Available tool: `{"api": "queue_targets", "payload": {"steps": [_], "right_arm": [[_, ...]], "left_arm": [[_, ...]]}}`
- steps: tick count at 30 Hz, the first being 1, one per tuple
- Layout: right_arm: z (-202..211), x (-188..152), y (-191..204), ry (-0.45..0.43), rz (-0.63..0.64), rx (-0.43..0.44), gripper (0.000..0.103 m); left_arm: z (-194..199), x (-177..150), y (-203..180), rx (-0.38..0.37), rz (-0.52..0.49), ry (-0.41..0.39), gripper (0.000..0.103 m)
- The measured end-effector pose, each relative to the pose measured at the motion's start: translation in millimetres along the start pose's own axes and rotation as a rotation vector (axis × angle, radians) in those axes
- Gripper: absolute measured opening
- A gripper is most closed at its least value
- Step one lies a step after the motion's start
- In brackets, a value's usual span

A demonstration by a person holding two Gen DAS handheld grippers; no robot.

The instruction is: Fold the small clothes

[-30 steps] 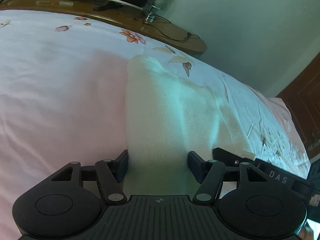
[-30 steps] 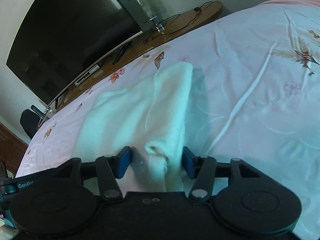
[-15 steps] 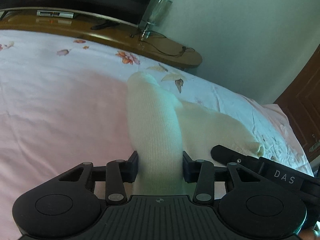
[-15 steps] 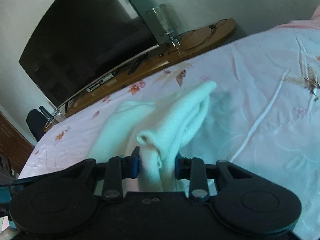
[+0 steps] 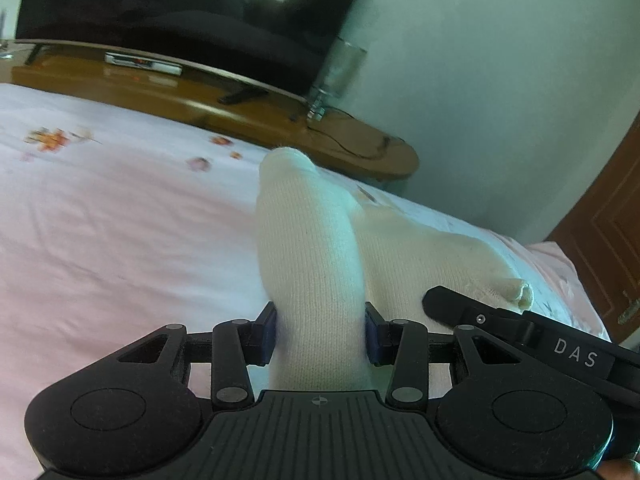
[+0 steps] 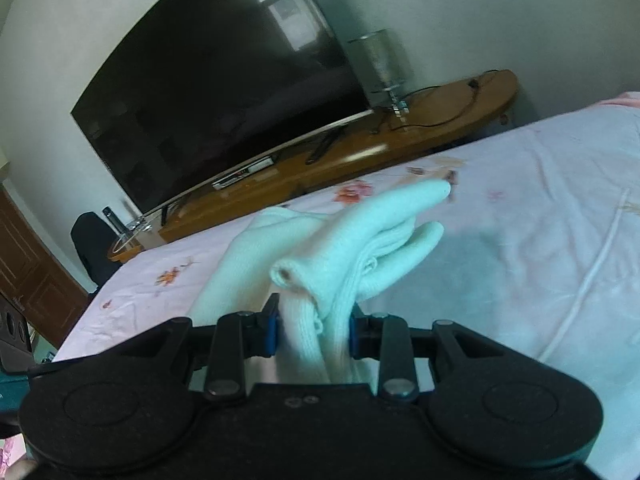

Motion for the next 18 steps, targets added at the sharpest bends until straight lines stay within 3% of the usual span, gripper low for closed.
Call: {"api": "queue_targets", "payload": {"steps": [10,18], "right_arm": [[-67,-13,83,0.031,0.031,0.069,0.030],[-123,-29,117,0.071,0.035,0.099,0.030]], "left_arm": [[17,30,108,0.084,0.032,-0.041,0.043],[6,40,171,0.134,0.062,-0.034,0.043]]}}
Point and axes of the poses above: each gripper's, at about its wrist camera, not at the fingertips, and z roughly against the way its jaws point, y to its left, x to its top, the point moved 6 cm from there along -z, roughly the way its jaws point, and after that the axes turned 10 degrees about x, right-handed, at the moved point
